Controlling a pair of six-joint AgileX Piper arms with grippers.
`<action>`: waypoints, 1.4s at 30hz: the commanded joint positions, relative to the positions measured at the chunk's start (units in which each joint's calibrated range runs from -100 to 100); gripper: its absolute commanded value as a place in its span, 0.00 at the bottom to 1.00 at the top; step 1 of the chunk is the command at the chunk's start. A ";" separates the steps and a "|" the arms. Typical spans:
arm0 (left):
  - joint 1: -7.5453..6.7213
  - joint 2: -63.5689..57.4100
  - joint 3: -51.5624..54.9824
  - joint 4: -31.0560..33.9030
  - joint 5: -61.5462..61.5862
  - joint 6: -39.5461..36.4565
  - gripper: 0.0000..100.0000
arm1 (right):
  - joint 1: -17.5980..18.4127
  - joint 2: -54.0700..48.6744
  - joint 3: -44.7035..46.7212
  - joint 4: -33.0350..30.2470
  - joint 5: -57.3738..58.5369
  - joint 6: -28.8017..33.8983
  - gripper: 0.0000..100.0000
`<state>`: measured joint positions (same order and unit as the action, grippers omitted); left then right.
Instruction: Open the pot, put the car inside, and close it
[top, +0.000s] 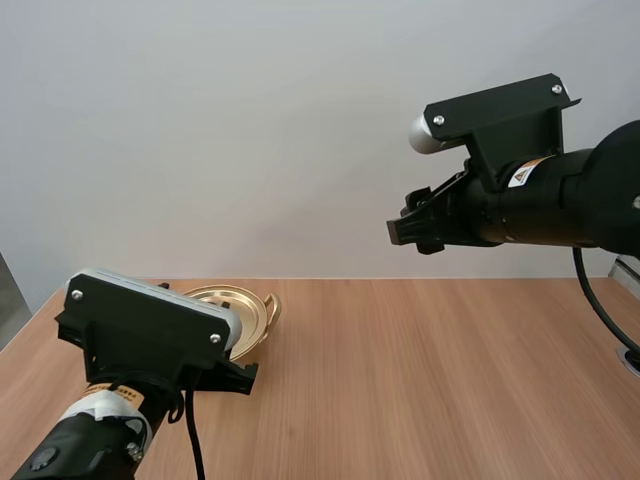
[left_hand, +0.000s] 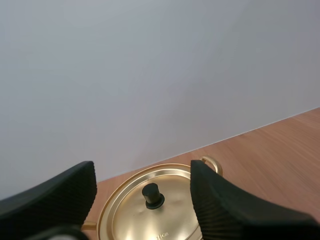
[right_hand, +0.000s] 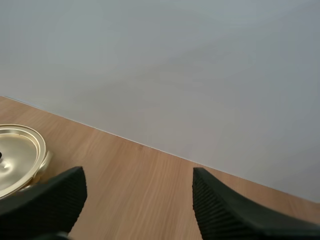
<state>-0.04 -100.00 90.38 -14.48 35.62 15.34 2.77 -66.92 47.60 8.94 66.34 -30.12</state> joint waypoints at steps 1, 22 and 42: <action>0.01 0.00 1.11 -0.10 -0.24 0.01 0.89 | -0.06 0.08 0.07 -0.01 -0.06 0.04 1.00; 0.01 0.00 9.62 -1.95 -4.38 0.09 0.89 | -0.31 0.08 0.07 2.96 1.24 1.55 0.39; 0.01 0.00 9.62 -1.95 -4.38 0.09 0.89 | -3.95 -32.19 2.55 9.16 -5.08 8.69 0.00</action>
<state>-0.04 -100.00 100.00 -16.47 31.23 15.43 0.46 -96.06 48.75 18.17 67.95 -22.42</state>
